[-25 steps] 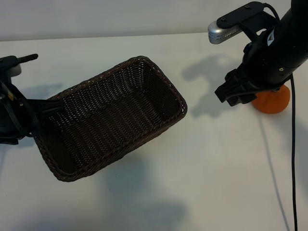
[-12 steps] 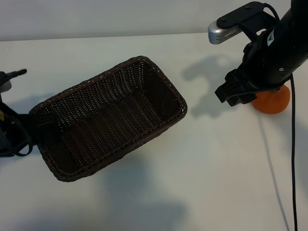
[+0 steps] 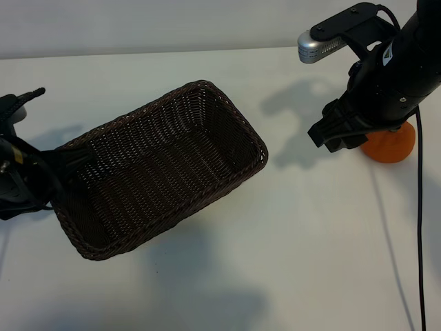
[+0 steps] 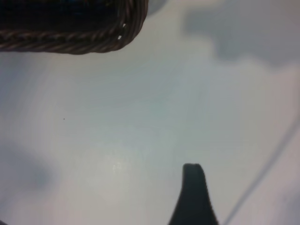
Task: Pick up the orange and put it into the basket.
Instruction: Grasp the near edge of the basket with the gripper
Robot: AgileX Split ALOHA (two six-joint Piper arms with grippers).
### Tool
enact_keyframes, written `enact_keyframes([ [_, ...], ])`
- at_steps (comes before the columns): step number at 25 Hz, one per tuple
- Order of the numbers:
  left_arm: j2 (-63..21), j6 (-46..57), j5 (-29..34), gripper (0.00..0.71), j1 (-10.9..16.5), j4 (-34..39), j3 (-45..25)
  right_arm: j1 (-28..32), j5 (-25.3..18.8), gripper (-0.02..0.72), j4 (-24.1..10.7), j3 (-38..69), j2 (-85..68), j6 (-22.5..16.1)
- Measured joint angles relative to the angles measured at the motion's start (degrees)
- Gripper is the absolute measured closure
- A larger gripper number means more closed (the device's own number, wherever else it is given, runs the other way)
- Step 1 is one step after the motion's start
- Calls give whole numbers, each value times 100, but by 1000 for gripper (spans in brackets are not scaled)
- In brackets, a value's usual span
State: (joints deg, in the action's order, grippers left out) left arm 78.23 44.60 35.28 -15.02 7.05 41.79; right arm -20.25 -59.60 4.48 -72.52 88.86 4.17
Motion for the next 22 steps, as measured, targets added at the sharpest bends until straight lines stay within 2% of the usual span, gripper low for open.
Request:
enact_keyframes([
  [12,454,58,-112,147,0,-6,0,0,0,191,7,0,0,5],
  [22,1012,60,-579,147,0,-7,0,0,0,191,13,0,0,22],
])
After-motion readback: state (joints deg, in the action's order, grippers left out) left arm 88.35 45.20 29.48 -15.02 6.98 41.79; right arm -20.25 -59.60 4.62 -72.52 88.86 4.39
